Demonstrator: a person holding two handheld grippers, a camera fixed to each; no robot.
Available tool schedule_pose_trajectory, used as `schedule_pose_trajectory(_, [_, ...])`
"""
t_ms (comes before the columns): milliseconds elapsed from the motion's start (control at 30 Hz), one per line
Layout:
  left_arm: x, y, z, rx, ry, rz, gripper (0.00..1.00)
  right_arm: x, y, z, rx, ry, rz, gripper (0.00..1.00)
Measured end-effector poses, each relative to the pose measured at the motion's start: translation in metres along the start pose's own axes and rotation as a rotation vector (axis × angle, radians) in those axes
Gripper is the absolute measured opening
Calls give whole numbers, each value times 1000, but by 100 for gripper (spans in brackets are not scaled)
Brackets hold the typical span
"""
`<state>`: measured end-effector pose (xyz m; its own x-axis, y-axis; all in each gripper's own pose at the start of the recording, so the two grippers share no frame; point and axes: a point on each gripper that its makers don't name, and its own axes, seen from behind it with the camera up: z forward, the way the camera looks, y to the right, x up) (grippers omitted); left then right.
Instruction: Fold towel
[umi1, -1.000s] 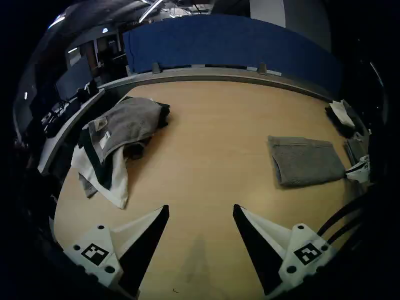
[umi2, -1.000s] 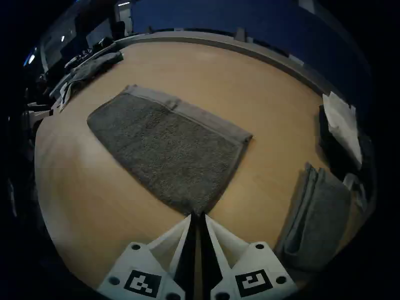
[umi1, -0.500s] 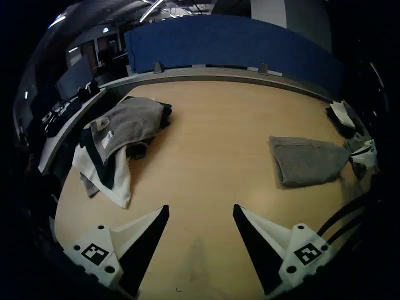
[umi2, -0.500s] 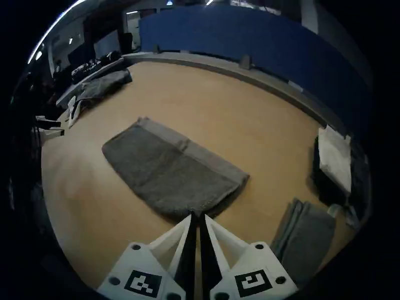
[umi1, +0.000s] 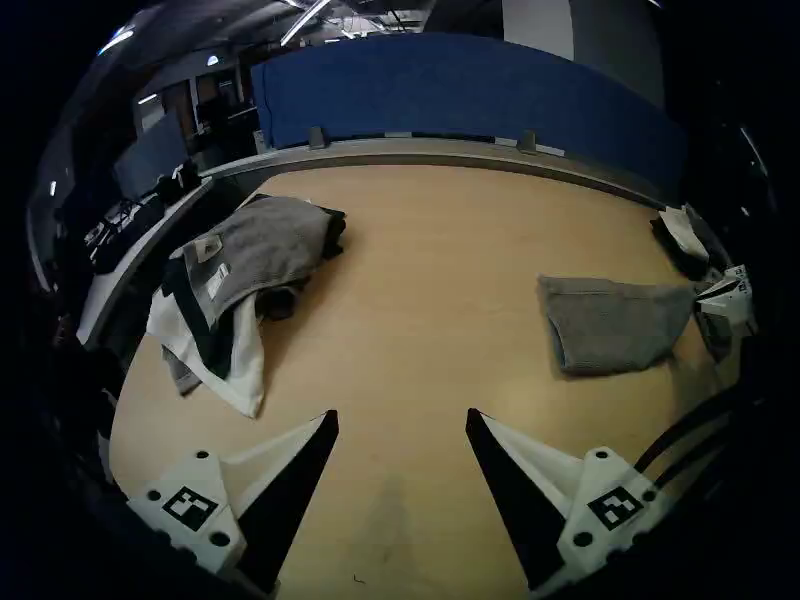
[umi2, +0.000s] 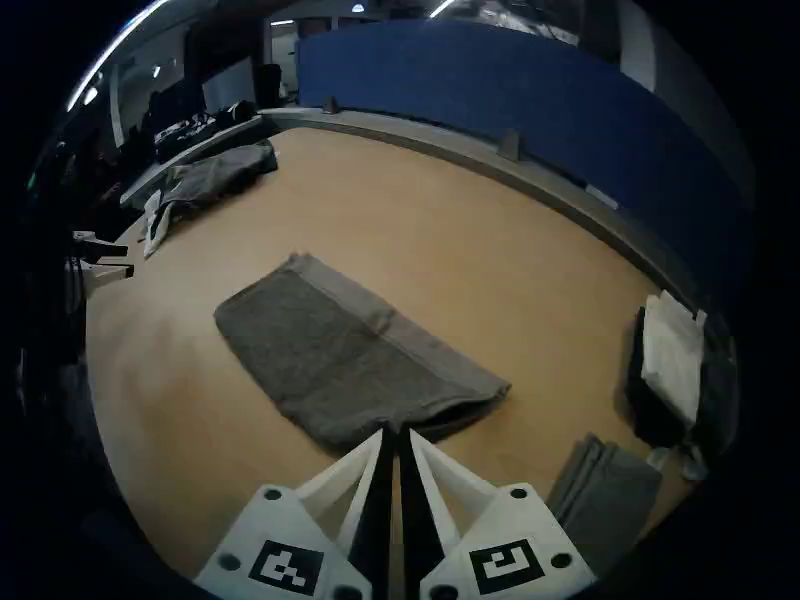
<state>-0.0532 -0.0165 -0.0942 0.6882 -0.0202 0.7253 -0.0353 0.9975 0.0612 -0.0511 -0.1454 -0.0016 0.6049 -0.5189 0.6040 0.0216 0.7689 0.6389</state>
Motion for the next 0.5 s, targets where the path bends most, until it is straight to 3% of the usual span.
schedule_pose_trajectory(267, [1, -3, -11, -11, 6, -41, 95, 50, -28, 14, 54, 24, -104, 4])
schedule_pose_trajectory(500, [1, -14, -22, 1, 29, -92, 95, 82, -87, 41, 141, 16, -248, 4])
